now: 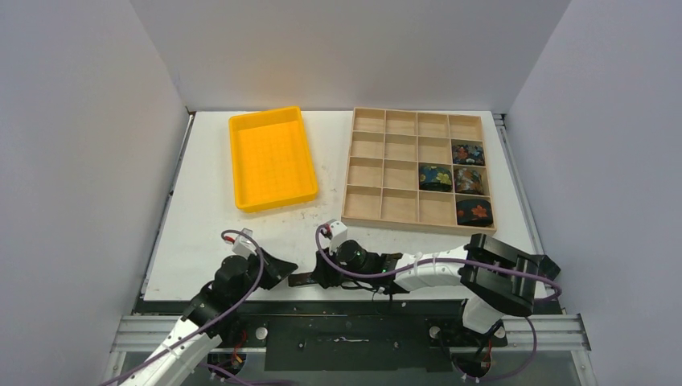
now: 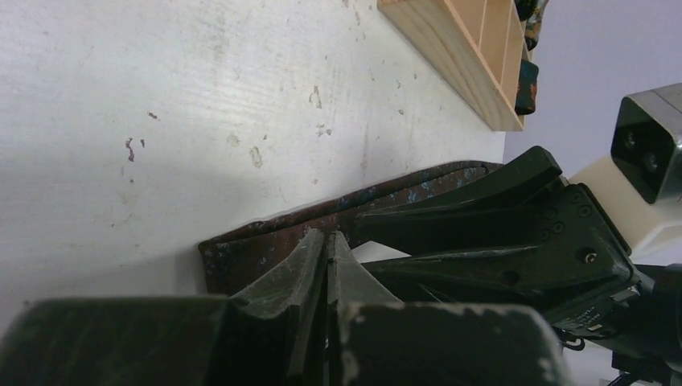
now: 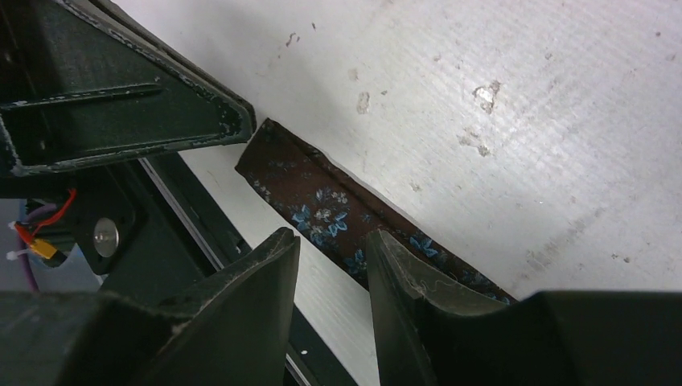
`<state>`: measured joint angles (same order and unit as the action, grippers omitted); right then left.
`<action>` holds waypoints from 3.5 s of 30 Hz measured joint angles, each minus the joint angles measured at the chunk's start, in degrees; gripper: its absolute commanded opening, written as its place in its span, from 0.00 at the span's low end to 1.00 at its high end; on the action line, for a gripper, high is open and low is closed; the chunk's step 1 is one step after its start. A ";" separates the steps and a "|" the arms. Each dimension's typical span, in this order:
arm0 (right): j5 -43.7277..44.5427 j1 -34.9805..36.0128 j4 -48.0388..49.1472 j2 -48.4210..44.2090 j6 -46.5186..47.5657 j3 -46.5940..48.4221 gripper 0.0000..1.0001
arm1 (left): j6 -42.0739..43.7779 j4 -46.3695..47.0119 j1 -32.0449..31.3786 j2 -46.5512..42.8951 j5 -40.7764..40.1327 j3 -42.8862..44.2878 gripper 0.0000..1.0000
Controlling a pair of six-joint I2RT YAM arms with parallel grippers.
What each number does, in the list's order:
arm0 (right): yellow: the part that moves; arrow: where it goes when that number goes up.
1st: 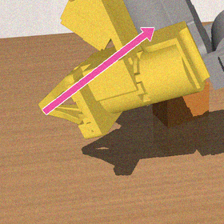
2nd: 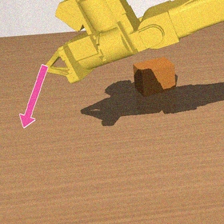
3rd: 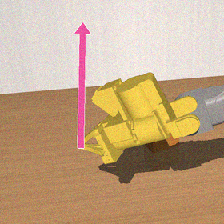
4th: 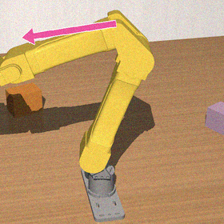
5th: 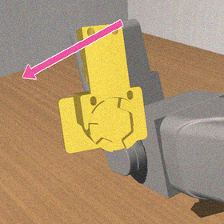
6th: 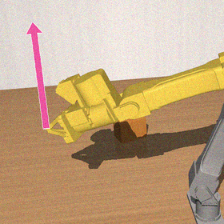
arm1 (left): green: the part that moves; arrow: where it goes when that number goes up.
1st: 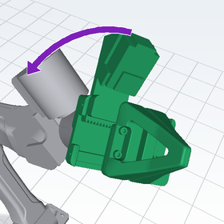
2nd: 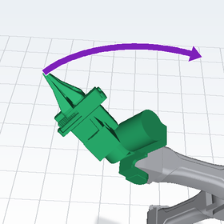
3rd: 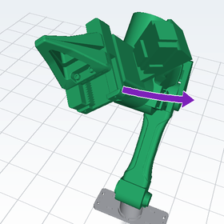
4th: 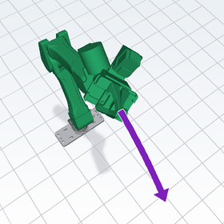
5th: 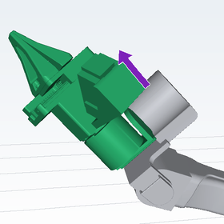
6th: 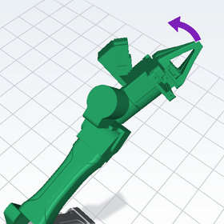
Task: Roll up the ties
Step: Roll the tie at the center of the board.
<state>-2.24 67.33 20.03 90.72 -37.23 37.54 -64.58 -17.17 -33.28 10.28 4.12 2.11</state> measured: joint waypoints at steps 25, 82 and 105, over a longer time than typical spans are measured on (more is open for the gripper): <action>1.14 -1.33 -2.32 4.76 -2.34 1.49 0.30 | -3.74 1.60 0.00 11.96 2.93 -0.26 0.00; -3.93 -1.29 -3.98 13.22 2.71 11.28 0.05 | -8.74 -4.61 -0.02 8.90 -5.27 0.55 0.00; -3.06 -1.42 -2.51 11.67 3.39 9.05 0.09 | -14.58 5.88 -2.69 22.95 -8.20 0.42 0.00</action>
<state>-5.30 65.91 17.52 102.39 -33.85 46.59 -79.15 -11.29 -35.97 33.23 -4.08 2.52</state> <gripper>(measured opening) 0.069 0.007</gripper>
